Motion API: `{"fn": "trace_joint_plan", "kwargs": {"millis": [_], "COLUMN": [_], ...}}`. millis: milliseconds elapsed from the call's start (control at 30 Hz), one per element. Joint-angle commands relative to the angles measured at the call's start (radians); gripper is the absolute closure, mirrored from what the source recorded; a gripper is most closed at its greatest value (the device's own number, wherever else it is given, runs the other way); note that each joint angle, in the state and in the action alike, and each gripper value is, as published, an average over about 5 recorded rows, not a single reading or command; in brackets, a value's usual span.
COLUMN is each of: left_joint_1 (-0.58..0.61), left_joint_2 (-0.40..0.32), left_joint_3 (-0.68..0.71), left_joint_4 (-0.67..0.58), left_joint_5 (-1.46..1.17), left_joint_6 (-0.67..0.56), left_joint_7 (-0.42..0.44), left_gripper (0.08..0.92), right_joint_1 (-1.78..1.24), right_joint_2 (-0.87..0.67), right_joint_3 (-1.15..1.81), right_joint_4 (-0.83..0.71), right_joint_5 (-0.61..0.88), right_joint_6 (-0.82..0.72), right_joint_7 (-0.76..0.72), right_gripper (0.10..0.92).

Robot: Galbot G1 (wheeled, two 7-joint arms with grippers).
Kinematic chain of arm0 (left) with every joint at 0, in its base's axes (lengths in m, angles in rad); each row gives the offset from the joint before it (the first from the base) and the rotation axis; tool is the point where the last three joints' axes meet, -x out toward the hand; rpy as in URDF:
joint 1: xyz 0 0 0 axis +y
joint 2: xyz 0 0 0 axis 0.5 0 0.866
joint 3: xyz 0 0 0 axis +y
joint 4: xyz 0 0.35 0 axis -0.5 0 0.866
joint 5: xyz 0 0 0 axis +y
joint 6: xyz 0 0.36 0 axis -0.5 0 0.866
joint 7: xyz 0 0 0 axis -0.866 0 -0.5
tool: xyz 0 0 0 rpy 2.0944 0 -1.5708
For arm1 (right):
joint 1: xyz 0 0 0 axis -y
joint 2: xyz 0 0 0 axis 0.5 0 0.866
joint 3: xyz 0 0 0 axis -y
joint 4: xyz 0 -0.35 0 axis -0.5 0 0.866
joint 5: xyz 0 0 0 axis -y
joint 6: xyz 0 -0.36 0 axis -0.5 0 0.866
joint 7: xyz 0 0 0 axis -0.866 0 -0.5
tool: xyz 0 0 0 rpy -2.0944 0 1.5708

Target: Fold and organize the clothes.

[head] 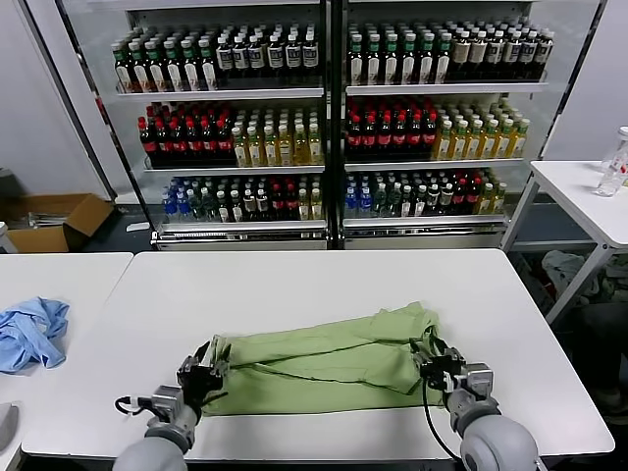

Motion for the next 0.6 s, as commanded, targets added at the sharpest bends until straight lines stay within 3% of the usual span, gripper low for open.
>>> {"fn": "trace_joint_plan", "kwargs": {"millis": [33, 167, 233, 600], "left_joint_1": [0.012, 0.019, 0.018, -0.013], "left_joint_2": [-0.128, -0.119, -0.111, -0.033], "left_joint_3": [0.048, 0.051, 0.048, -0.080], "left_joint_4": [0.041, 0.023, 0.021, 0.042], "left_joint_5": [0.141, 0.090, 0.065, -0.343], "left_joint_6": [0.076, 0.088, 0.104, 0.188], "left_joint_7": [-0.075, -0.040, -0.020, 0.033], "left_gripper": [0.415, 0.317, 0.318, 0.618], "right_joint_1": [-0.088, -0.089, -0.086, -0.069], "right_joint_2": [-0.008, -0.023, -0.028, -0.036], "right_joint_3": [0.033, 0.044, 0.048, 0.049], "right_joint_4": [0.078, 0.086, 0.089, 0.095], "right_joint_5": [-0.026, -0.008, 0.001, 0.026], "right_joint_6": [0.002, 0.003, 0.002, 0.003], "right_joint_7": [0.000, -0.001, -0.001, 0.005], "right_gripper": [0.343, 0.242, 0.214, 0.202]}}
